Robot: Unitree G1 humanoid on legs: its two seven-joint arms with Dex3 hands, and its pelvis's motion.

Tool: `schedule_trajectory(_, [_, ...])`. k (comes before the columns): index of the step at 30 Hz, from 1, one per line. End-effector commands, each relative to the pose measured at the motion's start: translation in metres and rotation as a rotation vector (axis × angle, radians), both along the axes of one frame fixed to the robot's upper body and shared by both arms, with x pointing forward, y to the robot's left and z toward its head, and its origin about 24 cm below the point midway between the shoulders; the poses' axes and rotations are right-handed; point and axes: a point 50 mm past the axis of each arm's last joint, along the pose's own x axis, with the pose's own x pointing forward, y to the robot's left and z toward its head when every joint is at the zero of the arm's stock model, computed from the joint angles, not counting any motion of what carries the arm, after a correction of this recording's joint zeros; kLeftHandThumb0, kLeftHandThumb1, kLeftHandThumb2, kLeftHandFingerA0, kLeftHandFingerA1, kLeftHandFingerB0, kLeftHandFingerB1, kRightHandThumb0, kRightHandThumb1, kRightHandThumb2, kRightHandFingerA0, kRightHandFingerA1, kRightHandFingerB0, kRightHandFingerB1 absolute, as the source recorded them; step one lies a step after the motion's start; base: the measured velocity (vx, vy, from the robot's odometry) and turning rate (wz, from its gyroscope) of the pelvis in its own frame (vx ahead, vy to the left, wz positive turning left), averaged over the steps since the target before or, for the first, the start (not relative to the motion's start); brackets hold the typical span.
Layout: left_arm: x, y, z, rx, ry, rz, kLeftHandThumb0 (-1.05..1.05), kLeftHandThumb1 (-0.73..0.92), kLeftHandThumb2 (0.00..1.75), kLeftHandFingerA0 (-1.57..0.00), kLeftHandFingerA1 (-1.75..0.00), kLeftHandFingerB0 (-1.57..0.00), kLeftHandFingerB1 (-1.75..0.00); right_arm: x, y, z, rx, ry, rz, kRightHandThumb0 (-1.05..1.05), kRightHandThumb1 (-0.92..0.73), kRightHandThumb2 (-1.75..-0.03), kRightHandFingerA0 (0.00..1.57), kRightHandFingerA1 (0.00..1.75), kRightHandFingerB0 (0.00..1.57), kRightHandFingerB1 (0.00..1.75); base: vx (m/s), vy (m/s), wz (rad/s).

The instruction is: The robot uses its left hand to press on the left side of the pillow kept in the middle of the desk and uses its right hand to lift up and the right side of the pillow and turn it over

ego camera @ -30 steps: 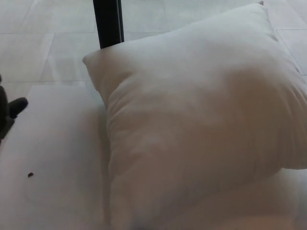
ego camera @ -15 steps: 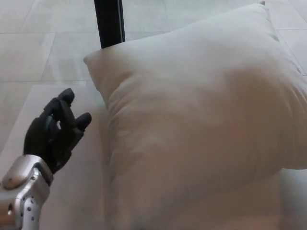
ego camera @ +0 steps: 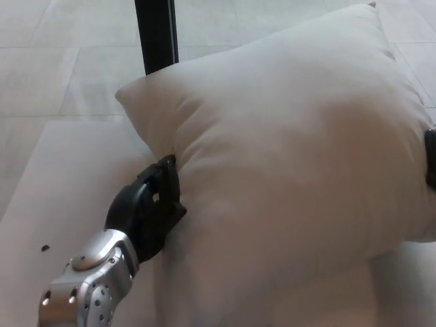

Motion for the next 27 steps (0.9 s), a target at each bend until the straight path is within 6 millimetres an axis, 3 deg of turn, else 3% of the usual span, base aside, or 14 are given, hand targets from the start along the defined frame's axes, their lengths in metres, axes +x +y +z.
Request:
schedule_trajectory(1, [-0.026, -0.045, -0.04, 0.038, 0.326, -0.119, -1.05, 0.75, 1.07, 0.0, -0.56, 0.0, 0.0, 0.016, 0.043, 0.018, -0.083, 0.03, 0.147, -1.05, -0.91, -0.75, 0.31, 0.45, 0.16, 0.29, 0.0, 0.0, 0.0])
schedule_trajectory(3, [-0.027, -0.05, -0.041, 0.025, 0.327, -0.13, -1.05, 0.75, 1.07, 0.0, -0.5, 0.0, 0.0, 0.019, 0.048, 0.02, -0.079, 0.028, 0.164, -0.99, -0.72, -1.17, 0.26, 0.54, 0.1, 0.38, 0.0, 0.0, 0.0])
schedule_trajectory(4, [-0.027, -0.059, -0.041, 0.005, 0.328, -0.121, -1.0, 0.92, 0.8, 0.0, 0.0, 0.0, 0.0, 0.021, 0.058, 0.025, -0.052, 0.015, 0.209, -1.02, -0.91, -0.74, 0.31, 0.45, 0.16, 0.28, 0.0, 0.0, 0.0])
schedule_trajectory(5, [-0.027, -0.066, -0.04, 0.003, 0.332, -0.124, -0.99, 0.92, 0.7, 0.0, 0.0, 0.0, 0.0, 0.021, 0.065, 0.028, -0.037, 0.014, 0.228, -0.97, -0.73, -1.16, 0.27, 0.54, 0.09, 0.38, 0.0, 0.0, 0.0])
schedule_trajectory(9, [-0.03, -0.084, -0.042, 0.02, 0.31, -0.107, -0.91, 0.85, 0.65, 0.0, 0.0, 0.0, 0.0, 0.023, 0.088, 0.033, -0.033, -0.002, 0.295, -1.02, -0.92, -0.69, 0.36, 0.45, 0.2, 0.31, 0.0, 0.0, 0.0])
schedule_trajectory(10, [-0.03, -0.091, -0.043, 0.021, 0.336, -0.1, -0.88, 0.77, 0.64, 0.0, 0.0, 0.0, 0.0, 0.021, 0.108, 0.035, -0.034, -0.01, 0.359, -1.03, -0.77, -1.17, 0.27, 0.53, 0.1, 0.41, 0.0, 0.0, 0.0])
schedule_trajectory(12, [-0.032, -0.099, -0.045, 0.024, 0.356, -0.1, -0.95, 0.6, 0.91, 0.0, -0.11, 0.0, 0.0, 0.019, 0.124, 0.035, -0.033, -0.016, 0.426, -0.99, -0.92, -0.69, 0.32, 0.47, 0.18, 0.31, 0.0, 0.0, 0.0])
schedule_trajectory(14, [-0.037, -0.109, -0.049, 0.007, 0.373, -0.111, -1.0, 0.6, 0.97, 0.0, -0.3, 0.0, -0.17, 0.015, 0.142, 0.031, -0.048, -0.01, 0.499, -1.05, -0.77, -1.17, 0.27, 0.56, 0.09, 0.39, 0.0, 0.0, 0.0])
schedule_trajectory(17, [-0.043, -0.116, -0.055, -0.035, 0.369, -0.124, -0.69, 0.73, 0.69, 0.0, -0.01, 0.0, 0.0, 0.007, 0.165, 0.023, -0.068, 0.009, 0.568, -1.05, -0.76, -1.18, 0.28, 0.57, 0.07, 0.32, 0.0, 0.0, 0.0])
schedule_trajectory(19, [-0.046, -0.117, -0.056, -0.027, 0.368, -0.111, -0.6, 0.8, 0.64, 0.0, -0.56, 0.0, 0.0, 0.0, 0.174, 0.017, -0.089, 0.005, 0.624, -1.05, -0.78, -1.18, 0.28, 0.58, 0.07, 0.28, 0.0, 0.0, 0.0])
schedule_trajectory(20, [-0.045, -0.117, -0.056, 0.012, 0.371, -0.113, -0.57, 0.9, 0.52, -0.02, -1.39, 0.0, 0.0, -0.002, 0.177, 0.014, -0.094, 0.008, 0.64, -1.05, -0.78, -1.17, 0.27, 0.57, 0.07, 0.32, 0.0, 0.0, 0.0])
schedule_trajectory(22, [-0.043, -0.118, -0.057, 0.067, 0.367, -0.117, -0.75, 0.78, 0.92, -0.34, -1.0, 0.0, -0.03, -0.006, 0.18, 0.011, -0.11, 0.016, 0.659, -1.01, -0.73, -1.15, 0.26, 0.56, 0.05, 0.39, 0.0, 0.0, 0.0])
schedule_trajectory(25, [-0.044, -0.118, -0.059, 0.098, 0.356, -0.09, -0.46, 0.92, 0.77, -0.35, -1.44, 0.0, 0.0, -0.014, 0.185, 0.0, -0.105, 0.05, 0.699, -0.98, -0.85, -0.67, 0.31, 0.59, 0.17, 0.38, 0.0, 0.0, 0.0])
schedule_trajectory(27, [-0.043, -0.117, -0.06, 0.149, 0.323, -0.097, -0.51, 0.92, 0.76, -0.39, -1.22, -0.07, -0.06, -0.018, 0.188, -0.007, -0.113, 0.077, 0.724, -0.93, -0.85, -0.66, 0.32, 0.63, 0.17, 0.42, 0.0, 0.0, 0.0])
